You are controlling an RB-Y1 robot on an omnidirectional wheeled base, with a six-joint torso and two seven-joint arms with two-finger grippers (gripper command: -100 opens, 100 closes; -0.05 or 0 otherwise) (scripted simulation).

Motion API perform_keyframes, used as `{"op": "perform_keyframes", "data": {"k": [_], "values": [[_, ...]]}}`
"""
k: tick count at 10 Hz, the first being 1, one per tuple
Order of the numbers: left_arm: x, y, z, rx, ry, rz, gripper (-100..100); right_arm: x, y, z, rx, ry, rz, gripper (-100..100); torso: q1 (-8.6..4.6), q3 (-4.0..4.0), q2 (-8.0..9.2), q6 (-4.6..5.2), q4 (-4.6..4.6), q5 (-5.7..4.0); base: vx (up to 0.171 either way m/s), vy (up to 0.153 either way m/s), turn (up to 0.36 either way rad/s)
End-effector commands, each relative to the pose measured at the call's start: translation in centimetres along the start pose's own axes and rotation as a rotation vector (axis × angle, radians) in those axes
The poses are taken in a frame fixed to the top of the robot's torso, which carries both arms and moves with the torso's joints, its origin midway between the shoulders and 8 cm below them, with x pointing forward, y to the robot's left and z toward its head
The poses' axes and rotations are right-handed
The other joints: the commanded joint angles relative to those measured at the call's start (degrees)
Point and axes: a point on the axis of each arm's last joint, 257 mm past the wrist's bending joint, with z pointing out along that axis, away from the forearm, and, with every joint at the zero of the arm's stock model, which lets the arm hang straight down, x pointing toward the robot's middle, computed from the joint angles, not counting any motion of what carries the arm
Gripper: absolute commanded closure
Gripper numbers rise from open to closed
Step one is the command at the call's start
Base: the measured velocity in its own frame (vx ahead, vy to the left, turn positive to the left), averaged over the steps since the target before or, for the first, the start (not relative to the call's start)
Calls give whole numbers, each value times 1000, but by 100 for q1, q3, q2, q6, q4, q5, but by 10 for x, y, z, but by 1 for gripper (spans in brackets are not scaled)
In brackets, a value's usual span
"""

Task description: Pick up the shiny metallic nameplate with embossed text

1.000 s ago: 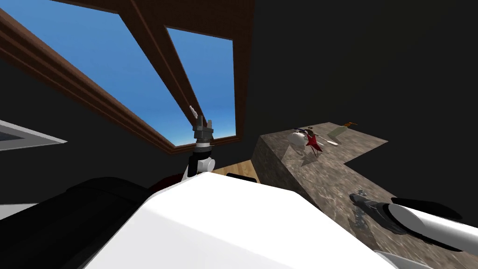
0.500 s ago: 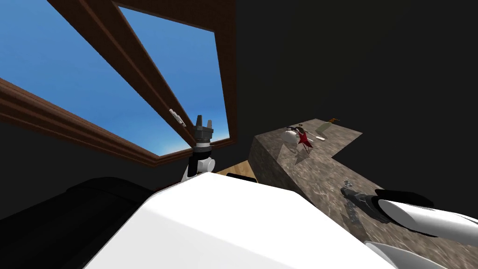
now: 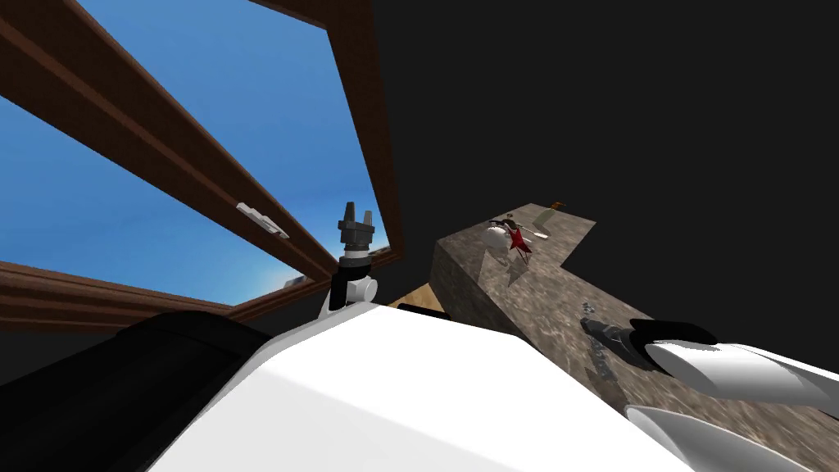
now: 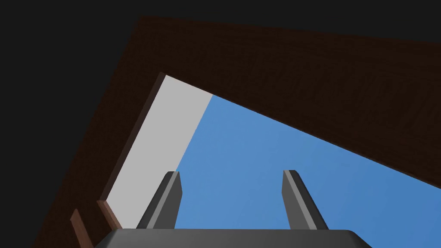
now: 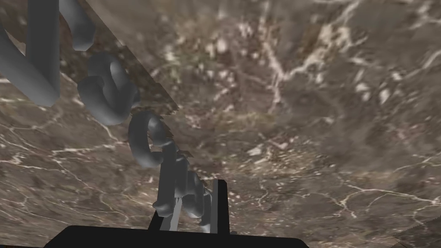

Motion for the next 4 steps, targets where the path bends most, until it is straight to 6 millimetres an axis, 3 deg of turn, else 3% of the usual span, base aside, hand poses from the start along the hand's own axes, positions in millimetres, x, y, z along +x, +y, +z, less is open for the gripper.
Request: {"op": "perform_keyframes", "data": {"k": [1, 2, 3, 4], "values": [[0, 0, 0, 0, 0, 0, 0, 4, 13, -2, -17, -1, -31, 100, 0, 0, 0, 0, 0, 0, 73, -4, -137], [0, 0, 0, 0, 0, 0, 0, 5, 25, -7, -32, -7, -54, 100, 0, 4, 8, -5, 1, -3, 89, -13, -214], [0, 0, 0, 0, 0, 0, 0, 6, 18, -7, -24, -4, -45, 100, -1, 5, 7, 3, 2, 0, 46, -2, -52], [0, 0, 0, 0, 0, 0, 0, 6, 19, -7, -26, -4, -44, 0, -3, 10, 18, -4, 3, -3, 7, 1, 12]]}}
